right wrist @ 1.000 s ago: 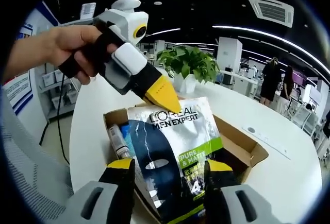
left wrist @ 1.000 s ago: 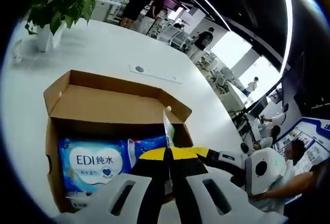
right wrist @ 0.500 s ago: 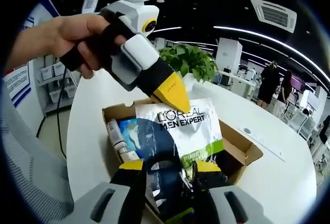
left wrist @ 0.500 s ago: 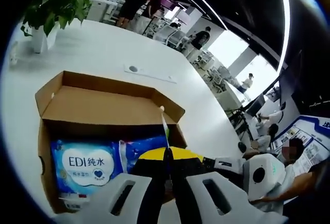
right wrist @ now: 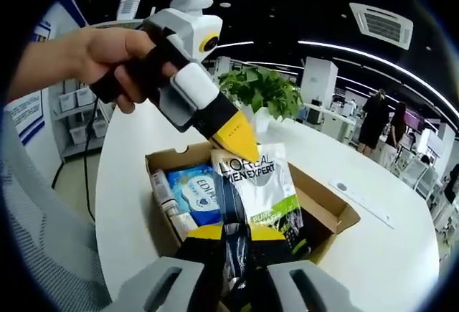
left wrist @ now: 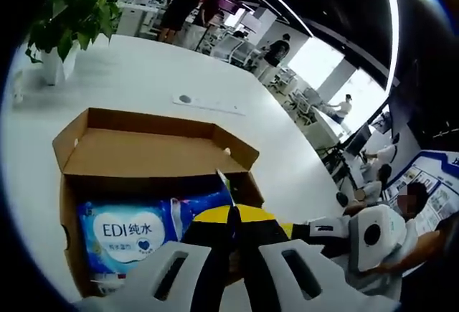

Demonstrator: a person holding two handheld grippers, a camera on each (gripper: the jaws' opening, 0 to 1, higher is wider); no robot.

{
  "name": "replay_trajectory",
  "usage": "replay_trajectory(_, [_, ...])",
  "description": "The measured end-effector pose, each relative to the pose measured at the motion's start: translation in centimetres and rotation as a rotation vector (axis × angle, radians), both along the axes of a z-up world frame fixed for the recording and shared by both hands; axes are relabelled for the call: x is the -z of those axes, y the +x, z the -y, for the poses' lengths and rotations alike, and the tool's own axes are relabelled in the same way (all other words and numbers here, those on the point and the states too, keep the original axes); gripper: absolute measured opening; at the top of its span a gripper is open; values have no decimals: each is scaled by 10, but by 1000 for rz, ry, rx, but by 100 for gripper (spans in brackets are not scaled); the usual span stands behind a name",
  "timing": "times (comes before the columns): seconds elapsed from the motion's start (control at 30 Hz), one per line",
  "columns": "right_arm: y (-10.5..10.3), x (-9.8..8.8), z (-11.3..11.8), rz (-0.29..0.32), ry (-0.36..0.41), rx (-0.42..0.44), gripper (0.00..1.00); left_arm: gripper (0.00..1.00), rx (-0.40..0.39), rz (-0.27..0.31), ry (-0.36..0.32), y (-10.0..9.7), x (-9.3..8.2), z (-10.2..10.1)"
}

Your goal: Operate the shoe box by opening the lid, removing the specified soft item, and placing it in the target area until the item is outside and the box remains undamaged.

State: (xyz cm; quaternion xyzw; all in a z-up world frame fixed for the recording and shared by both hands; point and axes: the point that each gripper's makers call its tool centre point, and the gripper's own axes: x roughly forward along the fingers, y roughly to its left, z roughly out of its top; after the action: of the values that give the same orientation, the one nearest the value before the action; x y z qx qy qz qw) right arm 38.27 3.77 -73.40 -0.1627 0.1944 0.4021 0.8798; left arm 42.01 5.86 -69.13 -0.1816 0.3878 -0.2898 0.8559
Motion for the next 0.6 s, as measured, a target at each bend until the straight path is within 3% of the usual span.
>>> replay_trajectory(0.2, [-1,-5,0,-3,13,-11,0,0,3,11,-9,-1,-4,0])
replay_trajectory(0.6, [-4,-19,-1,15,32,-29,0,0,17,38,-32,-3,-20,2])
